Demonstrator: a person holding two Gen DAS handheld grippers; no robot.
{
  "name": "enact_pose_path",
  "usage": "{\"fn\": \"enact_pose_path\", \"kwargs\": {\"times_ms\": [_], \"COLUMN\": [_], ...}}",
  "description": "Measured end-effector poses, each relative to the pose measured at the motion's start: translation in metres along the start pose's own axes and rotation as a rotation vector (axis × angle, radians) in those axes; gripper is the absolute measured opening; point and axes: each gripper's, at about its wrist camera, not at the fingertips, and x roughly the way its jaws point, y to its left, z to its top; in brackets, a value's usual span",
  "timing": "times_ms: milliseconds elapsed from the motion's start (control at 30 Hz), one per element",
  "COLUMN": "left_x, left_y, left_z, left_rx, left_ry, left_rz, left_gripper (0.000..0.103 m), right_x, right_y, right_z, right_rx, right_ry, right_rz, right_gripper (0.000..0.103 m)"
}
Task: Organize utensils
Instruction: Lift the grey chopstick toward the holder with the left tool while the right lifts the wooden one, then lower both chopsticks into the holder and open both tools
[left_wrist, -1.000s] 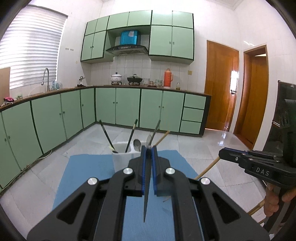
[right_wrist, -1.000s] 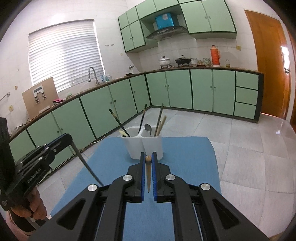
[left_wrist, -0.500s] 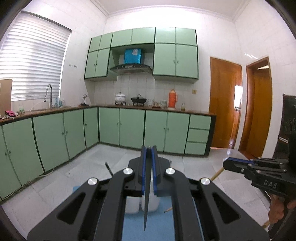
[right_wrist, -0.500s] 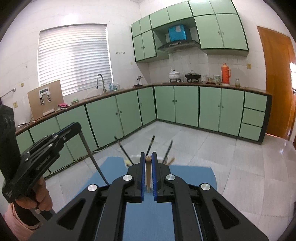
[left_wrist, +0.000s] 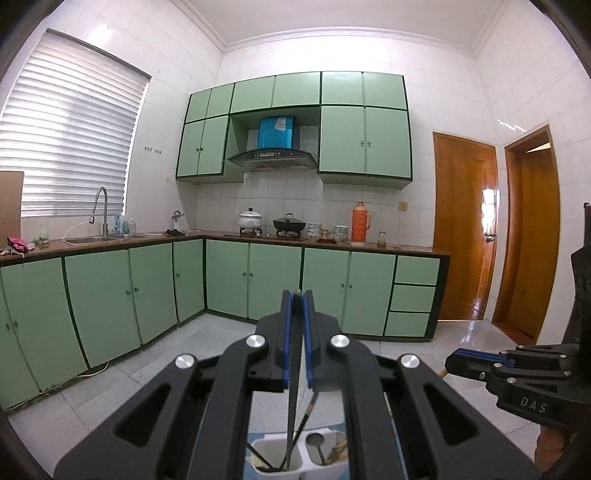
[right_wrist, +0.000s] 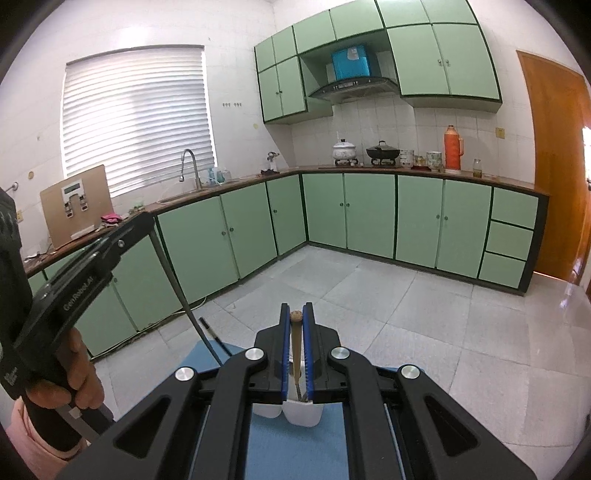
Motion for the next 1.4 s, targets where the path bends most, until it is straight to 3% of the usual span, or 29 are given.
{"fn": "enact_pose_path", "kwargs": {"times_ms": [333,567,867,1167,1400], "left_x": [0.075,0.098,0.110,0.113,0.105], "left_y": [0.016,0.031,0.041,0.044,0.051], "left_z": [-0.047,-0.075,-0.098,-0.114,-0.113], "left_rx": [-0.012,-0.008,0.000,0.008,-0.002], "left_ry": [0.097,0.152,0.205,0.262,0.248], "left_rz": [0.040,0.062,0.083,0.077,0.078], "left_gripper": [0.005,0.005,0.005,0.006,0.011], "right_x": [0.064,0.093,0.118,0.115,0.103], "right_y": [-0.004,-0.007,0.000,0.002,-0.010], "right_z": [-0.018,-0.034,-0.052,-0.054,-0.053], "right_rx": [-0.016,-0.009,-0.017,-0.040,-0.016], "right_ry": [0.089,0.136,0.194,0.193,0.158], "right_rz": [-0.025,-0.034,-0.025,-0.044,-0.054], "right_gripper": [0.007,0.007,0.007,0.007,0.015]}}
